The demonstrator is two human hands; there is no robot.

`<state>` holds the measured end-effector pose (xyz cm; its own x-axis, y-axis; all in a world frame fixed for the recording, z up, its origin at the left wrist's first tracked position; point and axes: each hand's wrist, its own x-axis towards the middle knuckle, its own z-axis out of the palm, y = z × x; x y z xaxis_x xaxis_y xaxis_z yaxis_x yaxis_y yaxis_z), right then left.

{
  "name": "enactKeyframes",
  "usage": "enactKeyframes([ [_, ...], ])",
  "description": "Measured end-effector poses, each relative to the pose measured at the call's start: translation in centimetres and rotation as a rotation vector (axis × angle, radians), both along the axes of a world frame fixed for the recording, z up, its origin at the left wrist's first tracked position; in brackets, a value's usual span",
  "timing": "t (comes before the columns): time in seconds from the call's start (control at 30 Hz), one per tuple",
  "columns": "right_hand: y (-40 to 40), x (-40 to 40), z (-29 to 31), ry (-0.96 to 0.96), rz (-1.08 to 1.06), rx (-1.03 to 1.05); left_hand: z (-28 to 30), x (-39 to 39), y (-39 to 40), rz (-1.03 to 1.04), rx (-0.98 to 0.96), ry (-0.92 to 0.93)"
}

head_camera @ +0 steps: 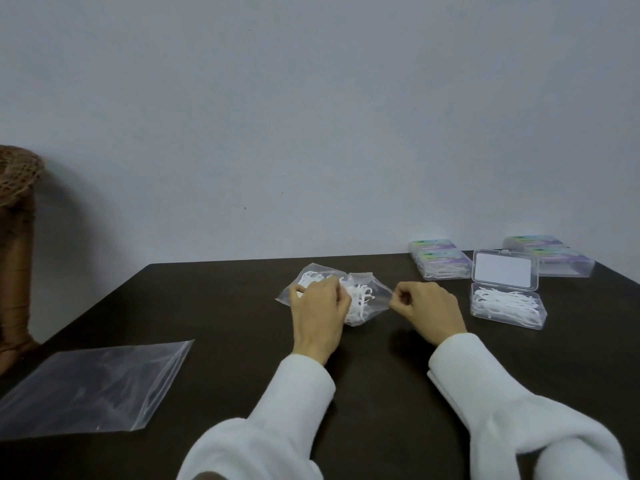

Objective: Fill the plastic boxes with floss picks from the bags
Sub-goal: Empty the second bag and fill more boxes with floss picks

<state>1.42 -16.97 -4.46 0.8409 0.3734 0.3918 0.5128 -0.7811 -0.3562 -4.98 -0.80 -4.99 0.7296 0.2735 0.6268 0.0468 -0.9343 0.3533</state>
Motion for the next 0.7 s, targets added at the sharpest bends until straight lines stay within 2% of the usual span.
enactKeyframes([
  [0.1, -0.2, 0.0, 0.2, 0.036, -0.081, -0.017, 0.3, -0.1, 0.8, 0.063, 0.054, -0.085],
  [0.2, 0.1, -0.1, 0.1, 0.095, -0.066, 0.019, 0.6, -0.1, 0.9, 0.009, 0.049, -0.166],
  [0.27, 0.3, 0.1, -0.3, 0.216, -0.022, 0.222, 0.6, 0.0, 0.9, -0.079, -0.048, -0.183],
  [0.33, 0.8, -0.2, -0.5, 0.366, 0.054, 0.519, 0.6, 0.3, 0.7, -0.225, -0.208, -0.144],
  [0.37, 1.2, -0.4, -0.5, 0.427, 0.098, 0.594, 0.8, 0.4, 0.6, -0.308, -0.280, -0.111],
  [0.47, 2.6, -1.3, -0.6, 0.553, 0.163, 0.639, 1.6, 0.2, 0.0, -0.501, -0.461, -0.041],
  [0.53, 2.9, -1.3, -0.6, 0.596, 0.136, 0.756, 2.0, -0.2, 0.1, -0.556, -0.572, -0.015],
  [0.63, 2.9, -1.0, 0.1, 0.719, 0.079, 0.996, 2.0, -0.5, 1.2, -0.509, -0.594, 0.078],
  [0.7, 2.8, -1.3, 1.0, 0.819, 0.105, 1.102, 1.7, -0.4, 1.9, -0.449, -0.450, 0.208],
])
